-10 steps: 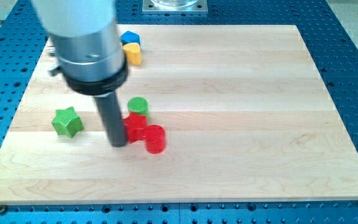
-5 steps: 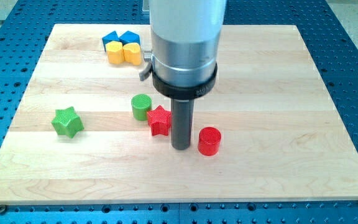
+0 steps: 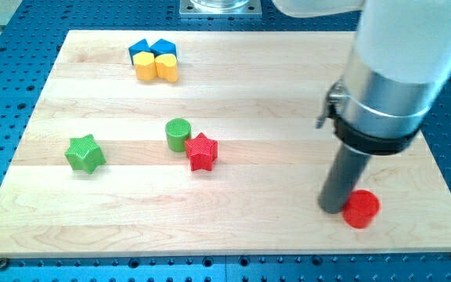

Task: Move the red blocks to the bottom right of the board

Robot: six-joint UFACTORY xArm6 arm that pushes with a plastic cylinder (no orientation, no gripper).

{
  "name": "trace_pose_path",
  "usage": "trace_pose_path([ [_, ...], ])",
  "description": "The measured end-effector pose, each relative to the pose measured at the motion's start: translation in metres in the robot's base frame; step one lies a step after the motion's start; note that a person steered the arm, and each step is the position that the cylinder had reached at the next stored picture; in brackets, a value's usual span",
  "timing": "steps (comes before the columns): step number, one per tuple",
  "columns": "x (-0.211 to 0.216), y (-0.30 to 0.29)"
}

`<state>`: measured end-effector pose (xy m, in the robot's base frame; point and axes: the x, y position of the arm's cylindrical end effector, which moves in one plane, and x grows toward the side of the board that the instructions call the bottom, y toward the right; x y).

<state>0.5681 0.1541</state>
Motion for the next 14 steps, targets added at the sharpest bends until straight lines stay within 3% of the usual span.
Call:
trace_pose_path([
  [1, 0.000, 0.015],
  [2, 0.018, -0.015],
  [3, 0.050, 0.006],
  [4, 0.050, 0.042],
  [6, 0.039, 0.055],
  [7, 0.047, 0.015],
  [9, -0.015, -0.185],
  [10, -0.054, -0.246],
  [11, -0.078, -0.255],
  [13, -0.079, -0.128],
  [14, -0.067, -0.163],
])
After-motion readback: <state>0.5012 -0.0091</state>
